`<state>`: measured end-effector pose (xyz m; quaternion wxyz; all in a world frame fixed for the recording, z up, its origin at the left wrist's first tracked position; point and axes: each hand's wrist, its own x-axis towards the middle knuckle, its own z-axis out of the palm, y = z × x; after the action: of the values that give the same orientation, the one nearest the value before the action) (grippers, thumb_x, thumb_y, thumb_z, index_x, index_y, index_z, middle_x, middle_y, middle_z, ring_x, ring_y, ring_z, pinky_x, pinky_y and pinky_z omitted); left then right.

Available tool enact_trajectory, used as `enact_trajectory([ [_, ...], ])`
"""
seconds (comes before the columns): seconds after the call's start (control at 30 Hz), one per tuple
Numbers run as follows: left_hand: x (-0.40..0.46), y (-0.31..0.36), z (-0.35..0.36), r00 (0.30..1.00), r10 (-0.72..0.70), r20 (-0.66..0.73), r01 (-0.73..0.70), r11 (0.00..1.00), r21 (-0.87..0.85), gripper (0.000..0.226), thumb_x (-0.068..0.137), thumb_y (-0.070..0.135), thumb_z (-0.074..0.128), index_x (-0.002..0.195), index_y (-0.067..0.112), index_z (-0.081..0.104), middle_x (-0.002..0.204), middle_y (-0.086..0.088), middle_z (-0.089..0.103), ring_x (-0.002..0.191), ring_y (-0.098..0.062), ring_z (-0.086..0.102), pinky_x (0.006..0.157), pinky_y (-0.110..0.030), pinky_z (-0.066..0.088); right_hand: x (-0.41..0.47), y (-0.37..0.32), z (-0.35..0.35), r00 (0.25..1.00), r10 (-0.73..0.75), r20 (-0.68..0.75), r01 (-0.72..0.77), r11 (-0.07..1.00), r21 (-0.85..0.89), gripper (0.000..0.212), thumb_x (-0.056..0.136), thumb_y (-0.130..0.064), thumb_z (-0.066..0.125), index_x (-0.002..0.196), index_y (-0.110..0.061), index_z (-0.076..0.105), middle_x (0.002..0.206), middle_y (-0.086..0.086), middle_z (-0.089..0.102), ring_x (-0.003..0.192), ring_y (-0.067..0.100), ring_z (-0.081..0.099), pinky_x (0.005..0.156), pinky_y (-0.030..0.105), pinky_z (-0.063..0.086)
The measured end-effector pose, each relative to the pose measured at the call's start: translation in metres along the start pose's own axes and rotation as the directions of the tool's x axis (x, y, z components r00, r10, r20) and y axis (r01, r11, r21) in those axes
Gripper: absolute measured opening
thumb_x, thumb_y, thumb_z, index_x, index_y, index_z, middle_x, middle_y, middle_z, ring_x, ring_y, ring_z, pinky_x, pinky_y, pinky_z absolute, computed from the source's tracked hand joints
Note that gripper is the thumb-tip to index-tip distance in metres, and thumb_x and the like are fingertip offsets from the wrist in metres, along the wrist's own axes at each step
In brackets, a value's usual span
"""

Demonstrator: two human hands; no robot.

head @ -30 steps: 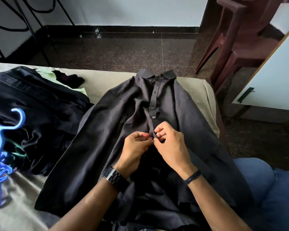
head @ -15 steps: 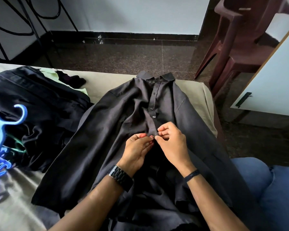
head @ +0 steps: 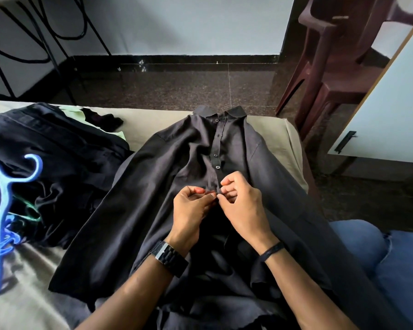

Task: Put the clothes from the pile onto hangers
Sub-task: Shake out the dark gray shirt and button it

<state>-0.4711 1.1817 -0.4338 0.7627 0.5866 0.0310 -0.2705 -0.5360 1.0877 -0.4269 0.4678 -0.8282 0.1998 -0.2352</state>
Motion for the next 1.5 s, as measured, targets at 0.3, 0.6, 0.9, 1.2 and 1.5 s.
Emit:
enact_trajectory([
  [0.3,0.003,-0.002,0.002,0.998,0.056,-0.017,-0.054,0.996,0.077,0.029,0.08,-0.01,0.066,0.076,0.01,0.045,0.07,-0.009,0.068,0.075,-0.027,0.061,0.071,-0.034,0.051,0.004,0.007,-0.007,0.997,0.059,0.043,-0.065,0.987,0.148,0.029,0.078,0.003,0.065,0.091,-0.018,0.051,0.075,-0.007,0.066,0.062,0.003,0.063,0.062,0.01,0.047],
  [0.6,0.002,-0.001,0.006,0.992,0.122,0.03,-0.124,0.987,0.099,0.029,0.076,-0.001,0.074,0.085,0.01,0.049,0.071,-0.003,0.069,0.074,-0.021,0.067,0.074,-0.031,0.054,0.005,0.011,-0.007,0.997,0.074,0.008,-0.074,0.983,0.166,0.029,0.078,-0.005,0.073,0.093,-0.02,0.052,0.076,-0.005,0.065,0.065,0.004,0.064,0.064,0.013,0.05],
  [0.9,0.011,0.006,0.003,0.992,0.055,0.115,-0.05,0.997,-0.051,0.03,0.079,-0.019,0.058,0.081,0.01,0.048,0.064,-0.002,0.063,0.06,-0.009,0.064,0.061,-0.02,0.055,0.014,0.002,-0.012,0.87,0.431,0.24,-0.463,0.546,0.699,0.024,0.083,0.013,0.056,0.091,-0.009,0.05,0.069,0.007,0.063,0.056,0.011,0.06,0.053,0.022,0.052],
  [1.2,0.021,0.004,-0.01,0.955,0.108,0.277,-0.227,0.867,0.444,0.03,0.079,-0.016,0.06,0.082,0.014,0.059,0.081,-0.003,0.067,0.074,-0.013,0.064,0.074,-0.026,0.053,-0.003,0.0,-0.009,0.987,0.16,0.025,-0.158,0.984,-0.082,0.03,0.074,-0.019,0.077,0.086,-0.017,0.05,0.062,-0.005,0.053,0.055,0.008,0.053,0.053,0.012,0.04],
  [1.5,0.003,-0.001,-0.043,0.943,0.007,0.333,-0.321,0.291,0.901,0.009,0.085,0.029,0.068,0.091,0.023,0.07,0.087,0.006,0.067,0.084,-0.01,0.062,0.081,-0.024,0.048,-0.031,0.019,-0.003,0.985,0.127,0.116,-0.064,0.899,-0.433,0.019,0.076,-0.01,0.067,0.085,-0.015,0.051,0.076,-0.006,0.048,0.082,0.025,0.056,0.067,0.022,0.03],
])
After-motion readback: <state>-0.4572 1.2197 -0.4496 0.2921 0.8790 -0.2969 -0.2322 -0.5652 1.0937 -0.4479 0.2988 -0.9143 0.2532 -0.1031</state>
